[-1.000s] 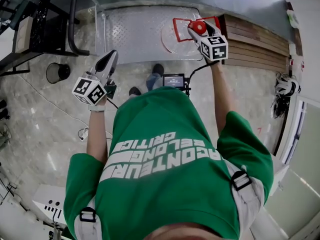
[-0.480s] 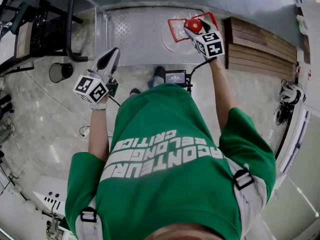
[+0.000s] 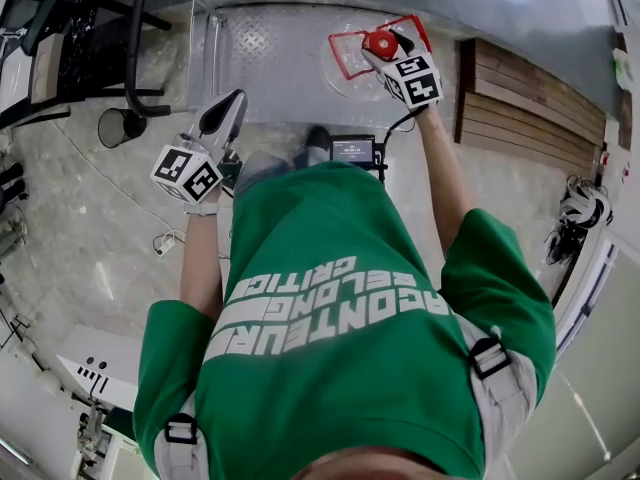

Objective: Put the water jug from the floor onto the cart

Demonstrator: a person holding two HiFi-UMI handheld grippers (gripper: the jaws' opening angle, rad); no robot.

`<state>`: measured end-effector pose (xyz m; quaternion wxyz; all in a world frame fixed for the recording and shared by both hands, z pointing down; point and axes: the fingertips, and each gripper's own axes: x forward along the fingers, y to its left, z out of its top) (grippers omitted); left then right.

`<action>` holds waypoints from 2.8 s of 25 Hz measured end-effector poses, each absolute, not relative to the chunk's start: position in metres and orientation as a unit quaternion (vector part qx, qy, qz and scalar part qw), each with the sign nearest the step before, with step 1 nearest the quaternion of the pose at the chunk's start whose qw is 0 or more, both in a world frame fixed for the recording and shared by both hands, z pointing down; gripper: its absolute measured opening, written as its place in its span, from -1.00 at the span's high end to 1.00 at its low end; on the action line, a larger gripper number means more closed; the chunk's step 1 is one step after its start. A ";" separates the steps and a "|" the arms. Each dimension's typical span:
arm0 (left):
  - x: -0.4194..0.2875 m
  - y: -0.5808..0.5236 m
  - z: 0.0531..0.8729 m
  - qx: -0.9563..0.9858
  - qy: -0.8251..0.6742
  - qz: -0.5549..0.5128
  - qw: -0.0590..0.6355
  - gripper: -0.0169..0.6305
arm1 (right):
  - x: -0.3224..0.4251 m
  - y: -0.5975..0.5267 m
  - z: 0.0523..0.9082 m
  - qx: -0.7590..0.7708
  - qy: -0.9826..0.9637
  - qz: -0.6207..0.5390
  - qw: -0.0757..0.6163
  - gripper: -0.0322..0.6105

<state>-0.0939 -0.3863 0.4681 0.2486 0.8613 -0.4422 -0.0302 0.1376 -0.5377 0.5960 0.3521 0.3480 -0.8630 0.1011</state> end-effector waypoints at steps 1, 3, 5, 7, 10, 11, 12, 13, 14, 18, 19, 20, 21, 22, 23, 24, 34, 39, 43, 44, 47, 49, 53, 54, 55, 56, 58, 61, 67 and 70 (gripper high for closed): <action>-0.091 -0.388 0.469 0.860 -0.443 -0.030 0.250 0.91 | 0.137 -0.541 0.599 0.344 -0.864 0.101 0.354 -0.03; -0.086 -0.392 0.470 0.859 -0.443 -0.030 0.254 0.91 | 0.137 -0.547 0.605 0.338 -0.864 0.101 0.358 -0.03; -0.086 -0.395 0.472 0.857 -0.445 -0.029 0.258 0.91 | 0.134 -0.552 0.611 0.332 -0.864 0.102 0.364 -0.03; -0.090 -0.399 0.476 0.856 -0.446 -0.028 0.261 0.91 | 0.128 -0.555 0.618 0.325 -0.864 0.103 0.369 -0.03; -0.095 -0.406 0.478 0.855 -0.446 -0.026 0.262 0.91 | 0.119 -0.560 0.628 0.317 -0.864 0.106 0.378 -0.03; -0.097 -0.410 0.479 0.855 -0.446 -0.027 0.263 0.91 | 0.116 -0.562 0.632 0.314 -0.863 0.108 0.381 -0.03; -0.099 -0.413 0.479 0.855 -0.446 -0.027 0.264 0.91 | 0.113 -0.563 0.636 0.311 -0.862 0.110 0.384 -0.03; -0.101 -0.416 0.479 0.854 -0.446 -0.027 0.265 0.91 | 0.110 -0.565 0.640 0.309 -0.862 0.112 0.387 -0.03; -0.102 -0.419 0.479 0.854 -0.446 -0.026 0.266 0.90 | 0.108 -0.566 0.645 0.306 -0.861 0.114 0.390 -0.03; -0.111 -0.435 0.480 0.853 -0.446 -0.025 0.269 0.90 | 0.097 -0.575 0.666 0.294 -0.855 0.117 0.410 -0.03; -0.114 -0.438 0.481 0.853 -0.446 -0.024 0.271 0.90 | 0.094 -0.577 0.673 0.291 -0.853 0.118 0.417 -0.03; -0.119 -0.441 0.482 0.852 -0.446 -0.023 0.274 0.91 | 0.090 -0.578 0.679 0.287 -0.851 0.118 0.423 -0.03; -0.123 -0.444 0.484 0.851 -0.447 -0.023 0.276 0.90 | 0.086 -0.579 0.686 0.283 -0.849 0.119 0.430 -0.03; -0.128 -0.447 0.486 0.849 -0.447 -0.022 0.279 0.91 | 0.082 -0.580 0.692 0.279 -0.847 0.120 0.436 -0.03; -0.131 -0.449 0.488 0.848 -0.447 -0.021 0.283 0.91 | 0.078 -0.581 0.698 0.275 -0.845 0.122 0.443 -0.03; -0.133 -0.450 0.489 0.847 -0.447 -0.020 0.285 0.90 | 0.075 -0.580 0.702 0.271 -0.843 0.124 0.448 -0.03; -0.164 -0.470 0.500 0.838 -0.452 -0.011 0.305 0.91 | 0.041 -0.591 0.760 0.224 -0.826 0.133 0.499 -0.03; -0.183 -0.478 0.507 0.830 -0.459 -0.009 0.316 0.91 | 0.027 -0.599 0.792 0.209 -0.812 0.138 0.526 -0.03; -0.192 -0.482 0.512 0.825 -0.463 -0.006 0.325 0.91 | 0.012 -0.599 0.812 0.194 -0.807 0.146 0.538 -0.03; -0.195 -0.483 0.512 0.824 -0.463 -0.005 0.326 0.91 | 0.007 -0.599 0.816 0.190 -0.807 0.148 0.539 -0.03; -0.203 -0.486 0.515 0.821 -0.467 -0.002 0.329 0.91 | -0.002 -0.599 0.831 0.180 -0.803 0.151 0.548 -0.03; -0.209 -0.487 0.517 0.817 -0.472 -0.001 0.331 0.91 | -0.005 -0.597 0.842 0.176 -0.797 0.153 0.557 -0.03; -0.219 -0.488 0.520 0.811 -0.479 0.002 0.335 0.91 | -0.009 -0.593 0.862 0.170 -0.783 0.161 0.577 -0.03; -0.221 -0.488 0.520 0.810 -0.481 0.003 0.336 0.91 | -0.013 -0.592 0.865 0.165 -0.784 0.162 0.576 -0.03; -0.223 -0.488 0.520 0.809 -0.482 0.002 0.337 0.91 | -0.016 -0.591 0.869 0.162 -0.785 0.163 0.576 -0.03; -0.224 -0.488 0.520 0.807 -0.484 0.002 0.338 0.90 | -0.017 -0.589 0.873 0.161 -0.783 0.165 0.578 -0.03; -0.226 -0.487 0.521 0.805 -0.487 0.002 0.340 0.91 | -0.019 -0.585 0.881 0.159 -0.778 0.168 0.585 -0.03; -0.230 -0.486 0.522 0.803 -0.489 0.002 0.341 0.91 | -0.025 -0.580 0.887 0.158 -0.778 0.164 0.586 -0.03; -0.230 -0.486 0.522 0.804 -0.488 -0.002 0.340 0.91 | -0.032 -0.568 0.892 0.146 -0.769 0.152 0.604 -0.03; -0.224 -0.485 0.518 0.810 -0.482 -0.003 0.335 0.91 | -0.026 -0.559 0.895 0.137 -0.761 0.154 0.615 -0.03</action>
